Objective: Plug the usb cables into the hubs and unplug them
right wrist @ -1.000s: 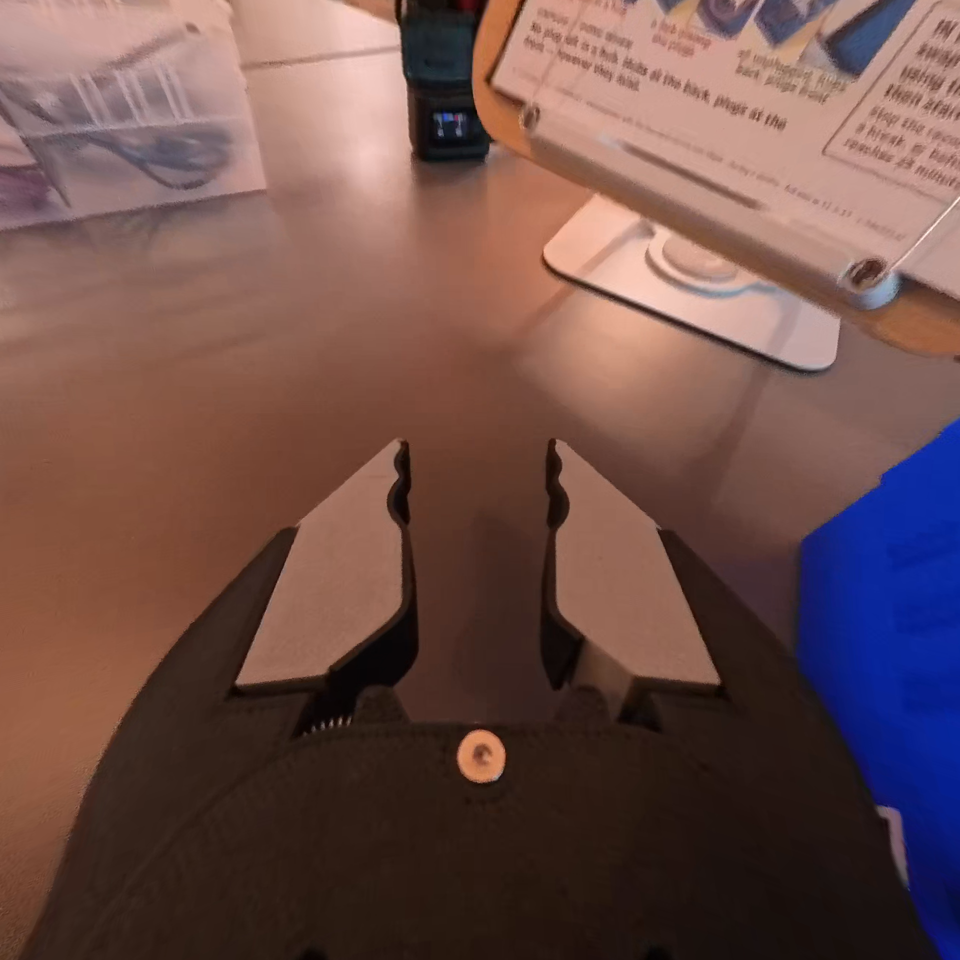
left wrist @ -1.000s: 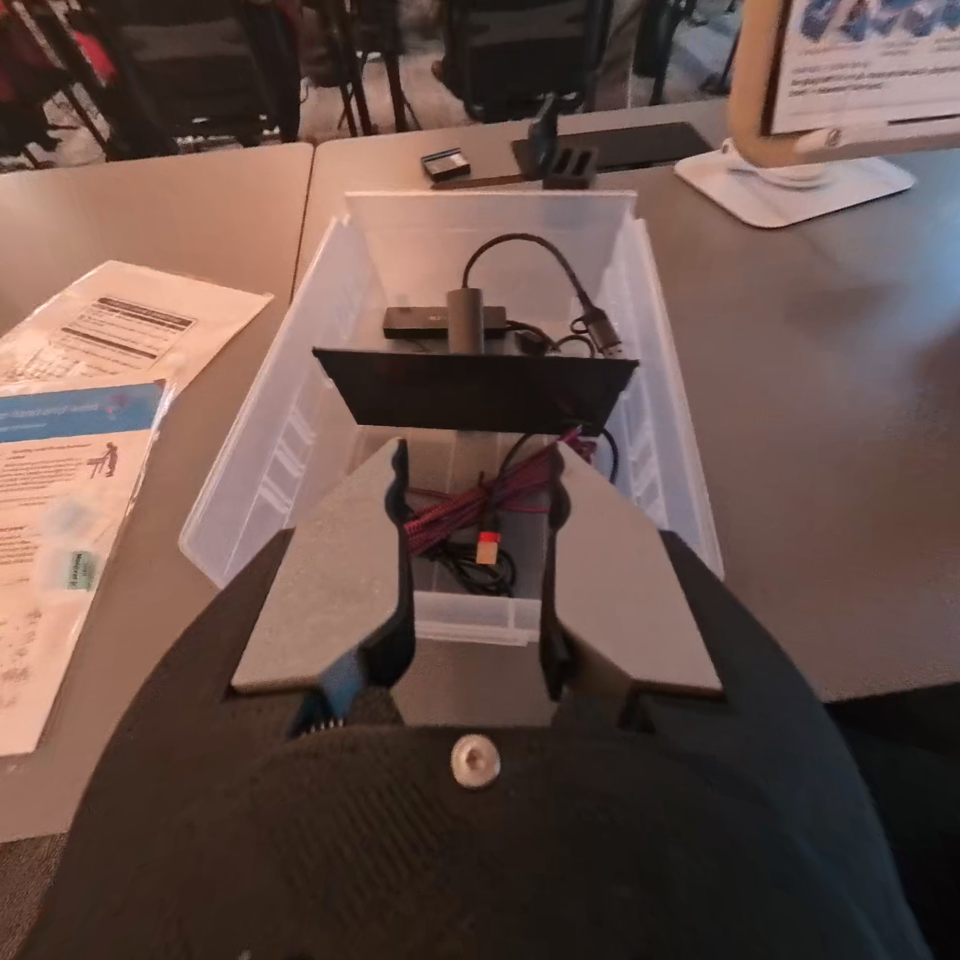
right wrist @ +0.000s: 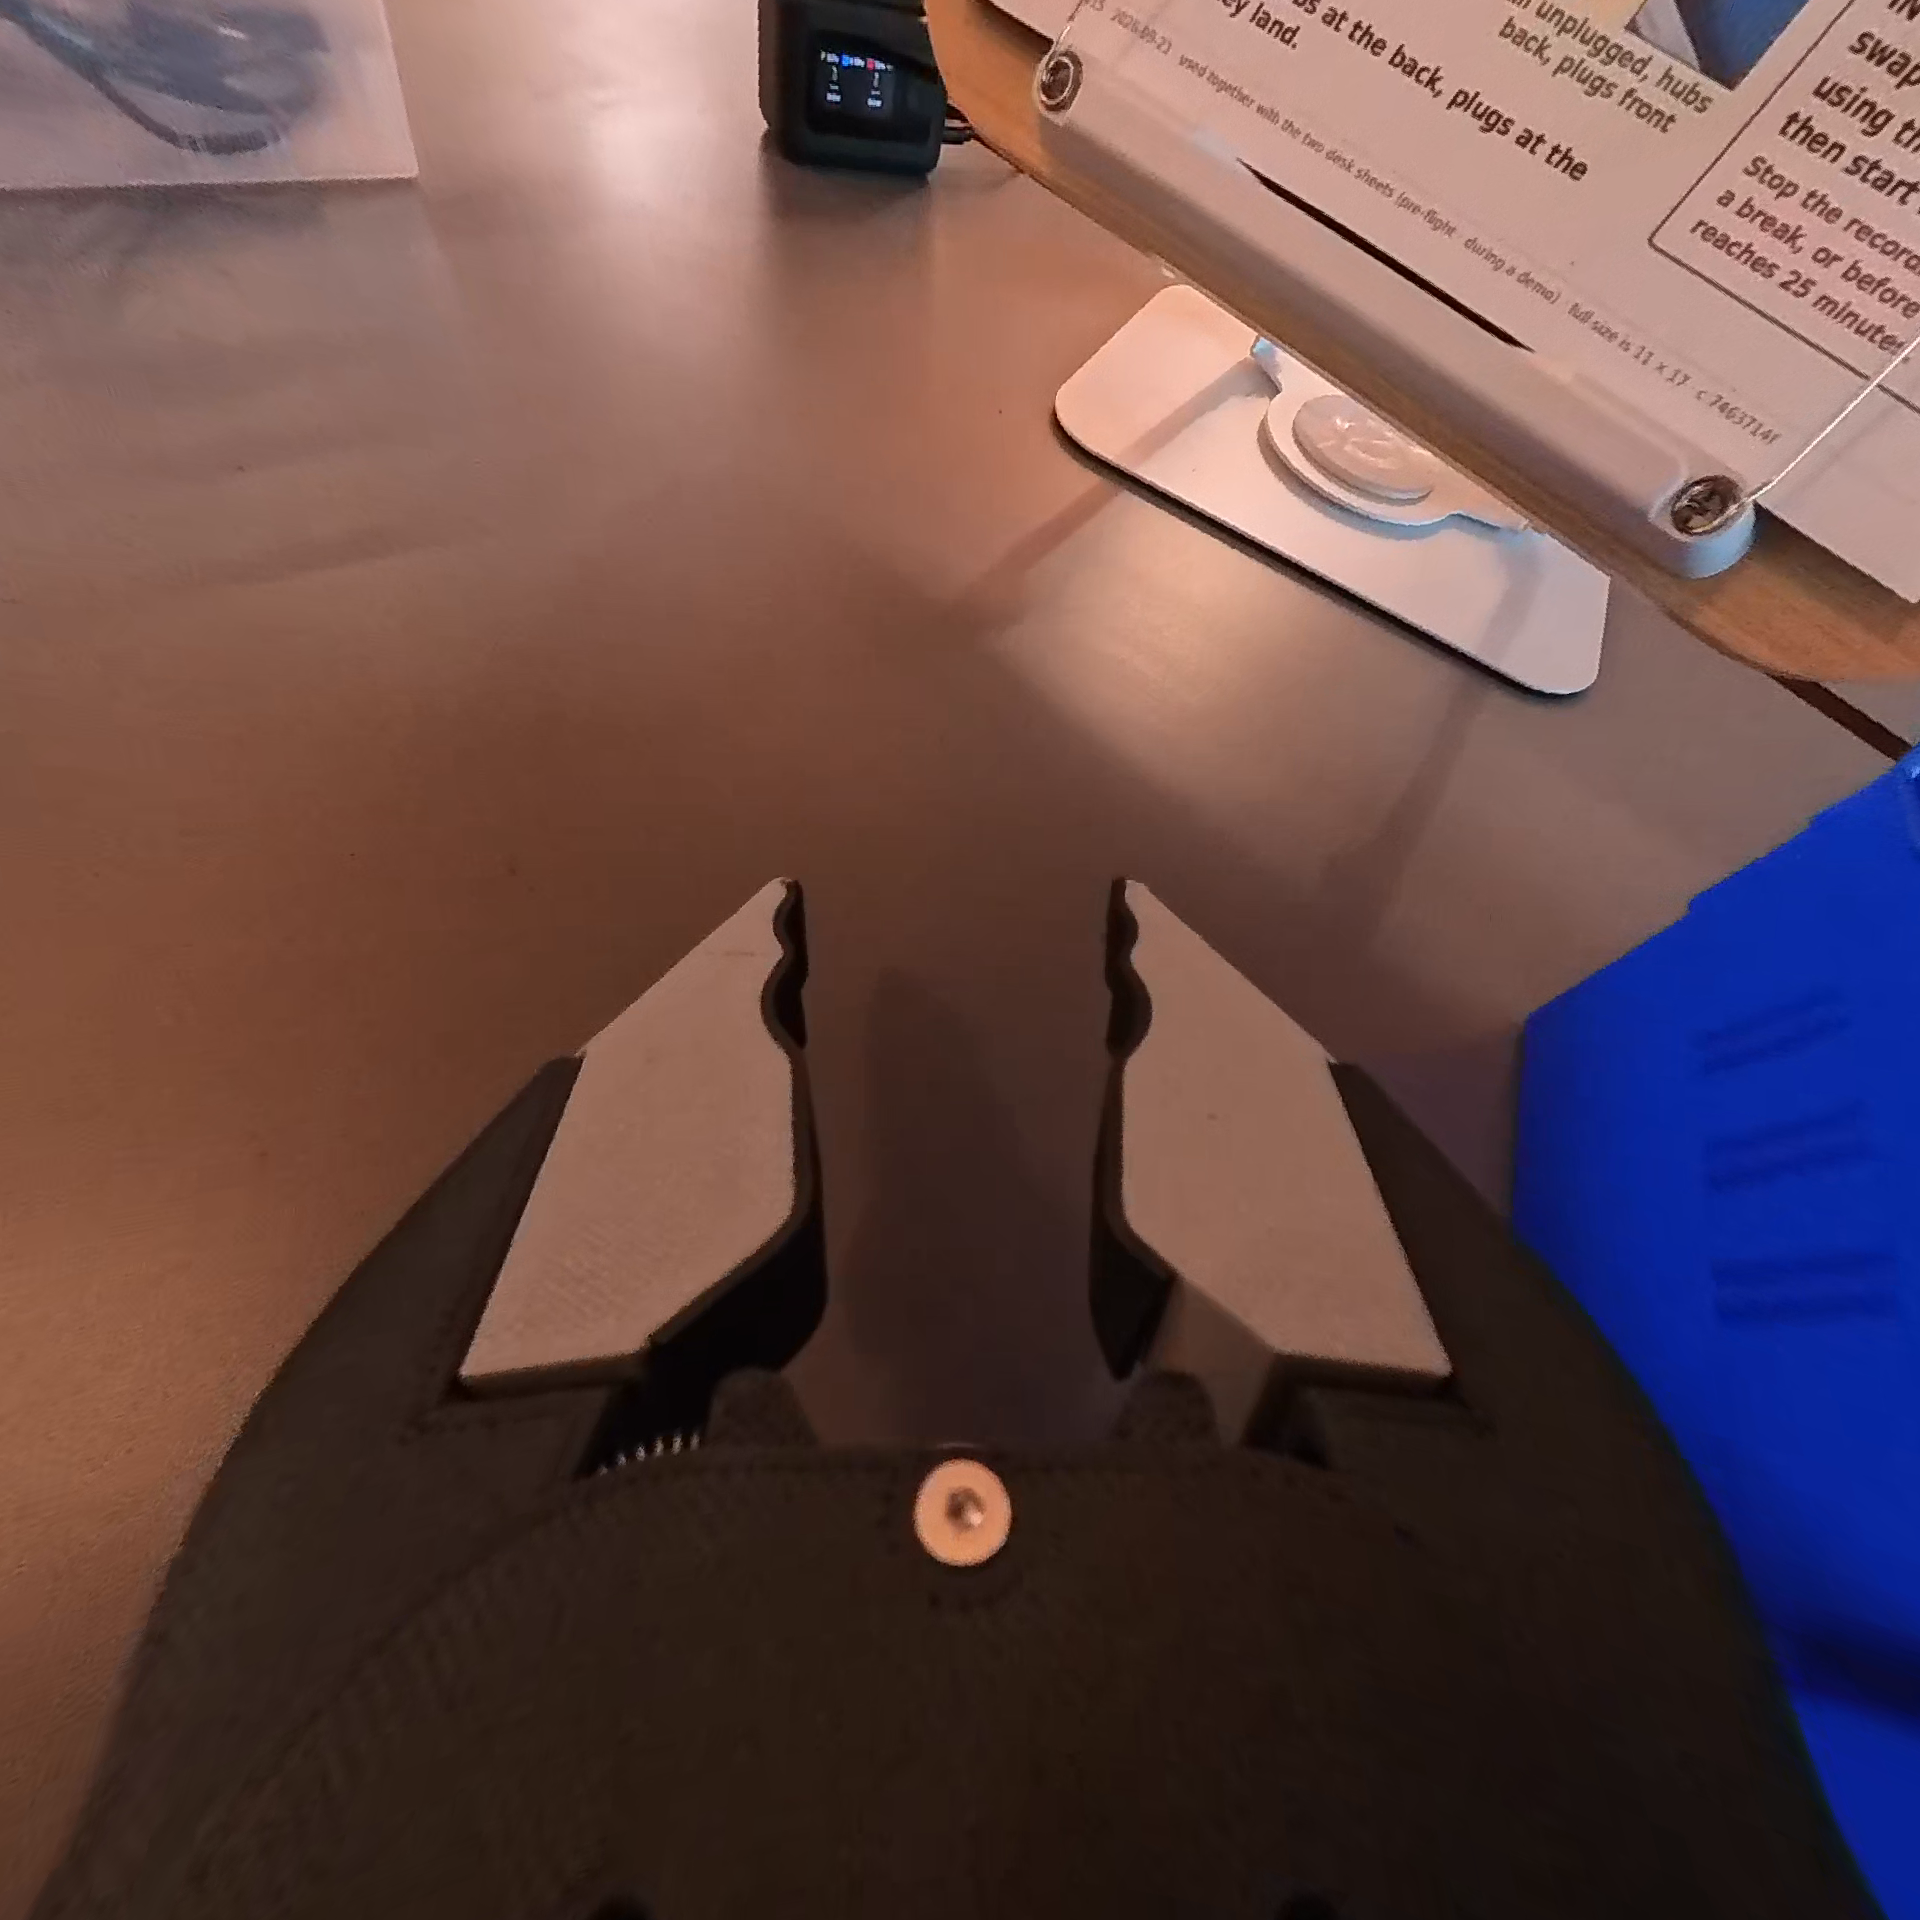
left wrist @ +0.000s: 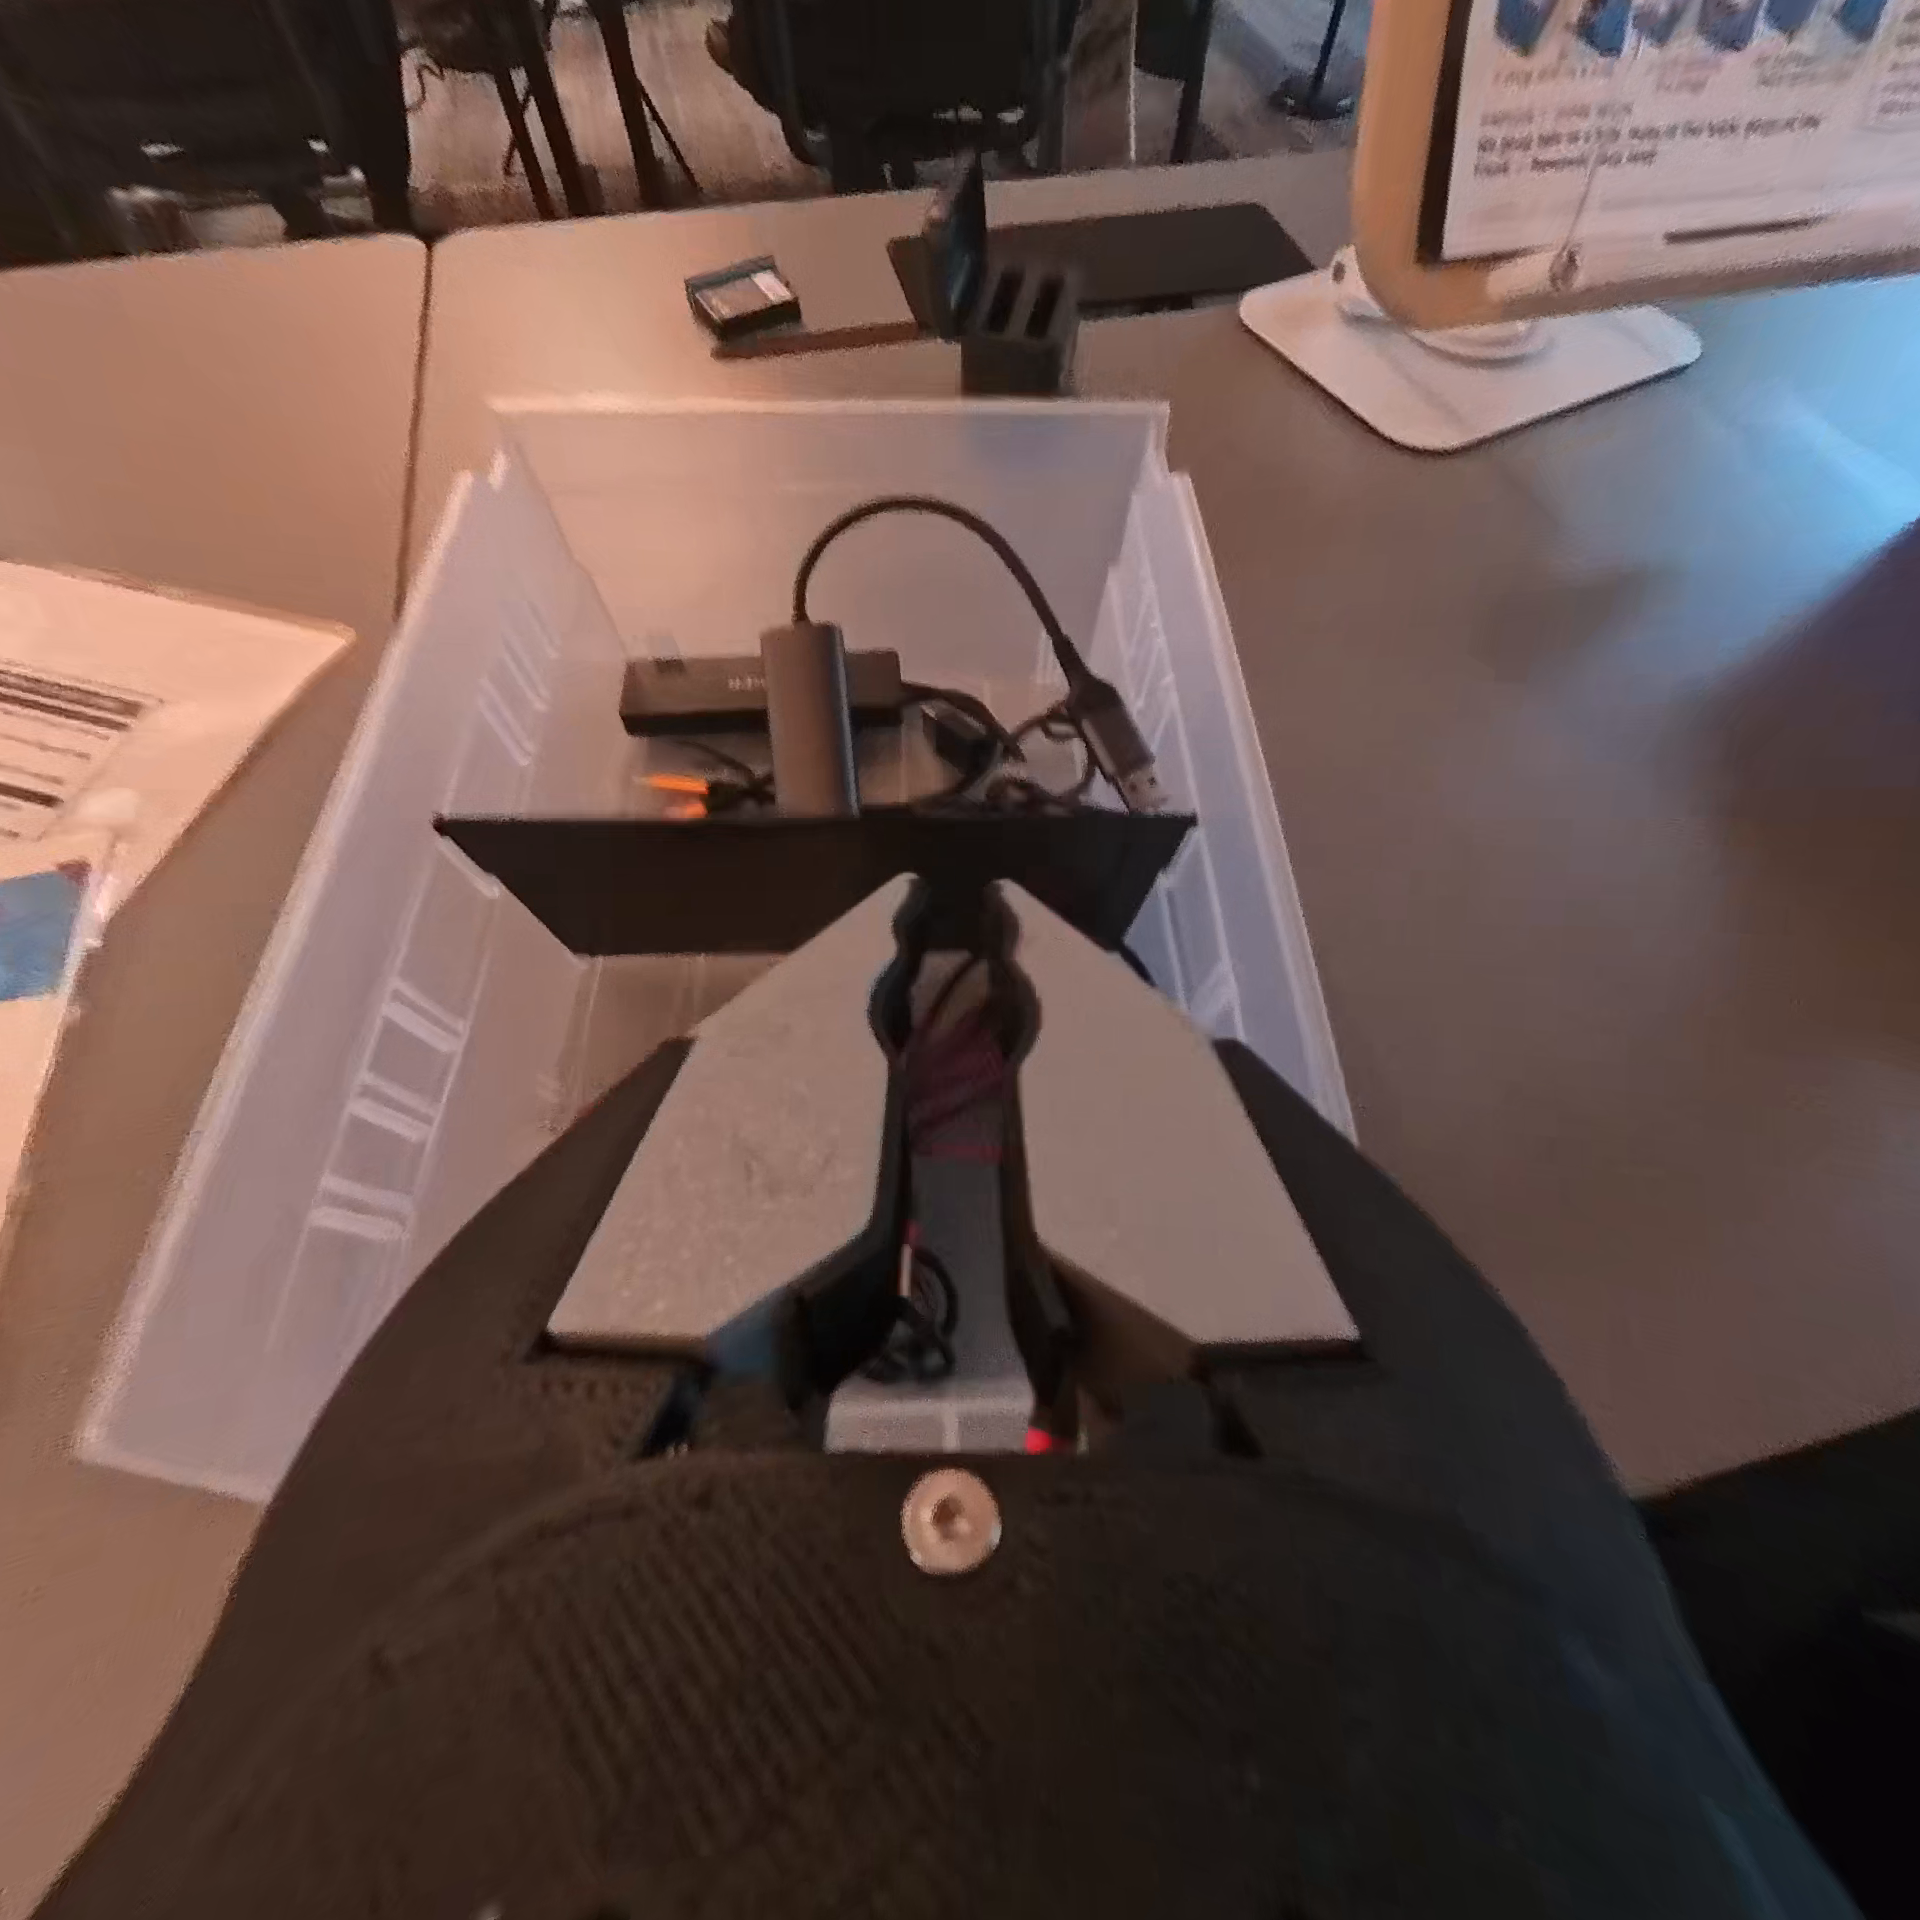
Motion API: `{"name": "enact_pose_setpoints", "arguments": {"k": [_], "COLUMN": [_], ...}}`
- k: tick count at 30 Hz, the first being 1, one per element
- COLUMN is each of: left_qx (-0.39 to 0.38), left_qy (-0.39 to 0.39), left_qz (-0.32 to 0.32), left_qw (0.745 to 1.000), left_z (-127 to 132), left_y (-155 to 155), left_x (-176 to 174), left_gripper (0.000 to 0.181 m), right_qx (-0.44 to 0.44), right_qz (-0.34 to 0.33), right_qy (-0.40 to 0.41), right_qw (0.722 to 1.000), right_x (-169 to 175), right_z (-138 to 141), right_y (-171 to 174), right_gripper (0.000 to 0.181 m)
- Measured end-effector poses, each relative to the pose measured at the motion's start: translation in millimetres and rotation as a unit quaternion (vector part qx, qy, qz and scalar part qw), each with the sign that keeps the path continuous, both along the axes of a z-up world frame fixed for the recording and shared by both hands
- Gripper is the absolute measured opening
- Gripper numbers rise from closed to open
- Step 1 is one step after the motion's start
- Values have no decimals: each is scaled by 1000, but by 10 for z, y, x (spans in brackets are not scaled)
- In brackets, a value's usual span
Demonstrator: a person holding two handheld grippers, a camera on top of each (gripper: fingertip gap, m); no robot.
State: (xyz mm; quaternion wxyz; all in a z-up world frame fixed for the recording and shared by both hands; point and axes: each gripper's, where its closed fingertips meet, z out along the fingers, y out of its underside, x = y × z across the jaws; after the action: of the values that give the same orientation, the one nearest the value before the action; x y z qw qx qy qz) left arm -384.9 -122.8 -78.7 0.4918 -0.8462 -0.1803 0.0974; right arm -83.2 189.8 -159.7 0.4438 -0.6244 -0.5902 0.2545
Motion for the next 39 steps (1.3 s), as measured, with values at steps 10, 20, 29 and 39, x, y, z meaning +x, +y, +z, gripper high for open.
{"name": "enact_pose_setpoints", "arguments": {"k": [10, 20, 29, 39], "left_qx": [-149, -419, -354, -197], "left_qy": [-35, -75, 154, 404], "left_qz": [38, -17, 31, -146], "left_qw": [987, 904, 922, 881], "left_z": [-45, -1171, -85, 1238], "left_y": [926, 858, 894, 1722], "left_x": [-864, -935, -1226, 298], "left_gripper": [89, 35, 32, 32], "right_qx": [11, 14, 24, -15], "right_qz": [-2, 5, 6, -3], "right_qy": [0, 0, -3, 41], "right_qw": [1000, 1000, 1000, 999], "right_x": [1, -4, -7, 38], "right_z": [7, 7, 4, 118], "right_y": [-5, -27, -34, 11], "right_gripper": [54, 53, 51, 49]}}
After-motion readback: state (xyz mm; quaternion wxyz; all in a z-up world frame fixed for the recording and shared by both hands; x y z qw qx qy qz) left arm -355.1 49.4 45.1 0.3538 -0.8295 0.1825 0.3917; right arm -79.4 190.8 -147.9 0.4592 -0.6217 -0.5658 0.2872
